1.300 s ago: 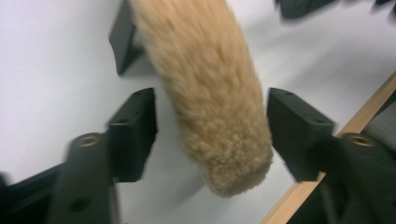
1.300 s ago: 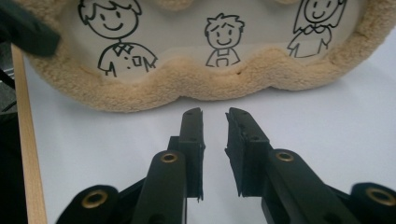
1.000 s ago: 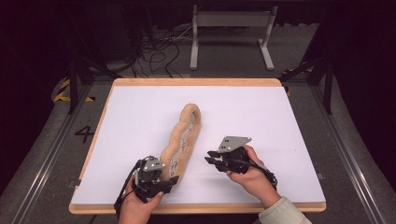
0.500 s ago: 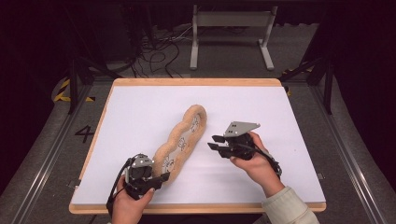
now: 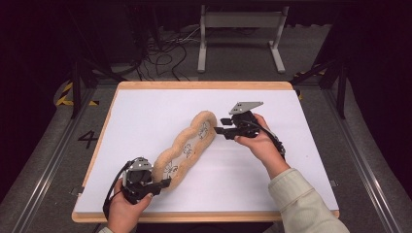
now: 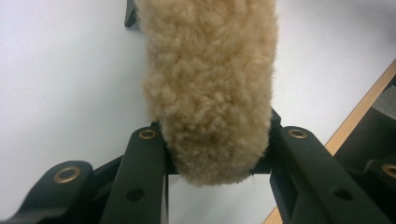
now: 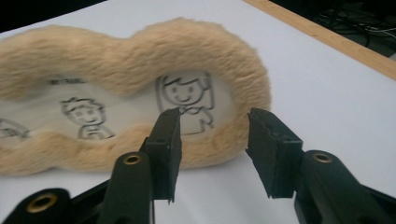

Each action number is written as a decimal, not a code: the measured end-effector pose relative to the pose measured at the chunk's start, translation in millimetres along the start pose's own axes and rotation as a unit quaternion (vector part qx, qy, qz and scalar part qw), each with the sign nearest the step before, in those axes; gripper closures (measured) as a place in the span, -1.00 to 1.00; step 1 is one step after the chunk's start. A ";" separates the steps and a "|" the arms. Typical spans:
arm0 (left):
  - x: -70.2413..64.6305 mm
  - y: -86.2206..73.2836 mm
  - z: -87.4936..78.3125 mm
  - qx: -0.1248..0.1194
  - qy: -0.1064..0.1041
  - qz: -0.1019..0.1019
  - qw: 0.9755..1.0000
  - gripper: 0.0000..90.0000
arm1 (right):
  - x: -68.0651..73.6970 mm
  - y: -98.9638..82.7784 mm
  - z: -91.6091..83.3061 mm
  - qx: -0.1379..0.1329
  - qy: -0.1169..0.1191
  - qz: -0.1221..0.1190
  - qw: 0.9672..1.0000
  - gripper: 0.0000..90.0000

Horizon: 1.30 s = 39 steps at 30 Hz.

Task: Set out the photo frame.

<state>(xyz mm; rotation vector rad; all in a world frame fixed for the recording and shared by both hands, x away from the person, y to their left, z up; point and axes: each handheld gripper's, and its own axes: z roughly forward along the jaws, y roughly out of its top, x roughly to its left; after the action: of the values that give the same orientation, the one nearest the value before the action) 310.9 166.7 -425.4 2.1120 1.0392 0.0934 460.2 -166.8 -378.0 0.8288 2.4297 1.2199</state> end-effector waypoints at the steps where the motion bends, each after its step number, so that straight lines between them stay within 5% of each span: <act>1: 1.0 0.0 -0.3 0.001 -0.001 0.004 1.000 0.49 | -4.0 0.6 4.0 -0.001 -0.001 0.001 1.000 0.16; 9: 3.8 -0.6 -1.2 0.003 -0.012 0.005 1.000 0.49 | -27.2 -3.6 30.6 0.016 -0.007 -0.004 1.000 0.11; 22: 4.3 -0.6 -1.2 0.002 -0.011 0.017 1.000 0.49 | -29.8 -1.9 55.7 0.027 0.029 -0.035 0.999 0.24; 27: 3.8 -0.2 -1.3 0.001 -0.006 0.025 1.000 0.49 | -34.4 -0.7 53.2 0.031 0.028 -0.037 0.998 0.55; 39: 0.6 7.1 -5.0 -0.015 -0.003 0.048 0.999 0.50 | -30.4 -2.8 22.9 0.049 0.008 -0.017 0.999 0.58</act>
<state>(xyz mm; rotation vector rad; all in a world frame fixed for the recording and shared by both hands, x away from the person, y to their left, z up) 314.0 167.4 -417.3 2.1329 0.9277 0.1498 494.6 -172.3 -393.6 0.8028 2.5224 1.1073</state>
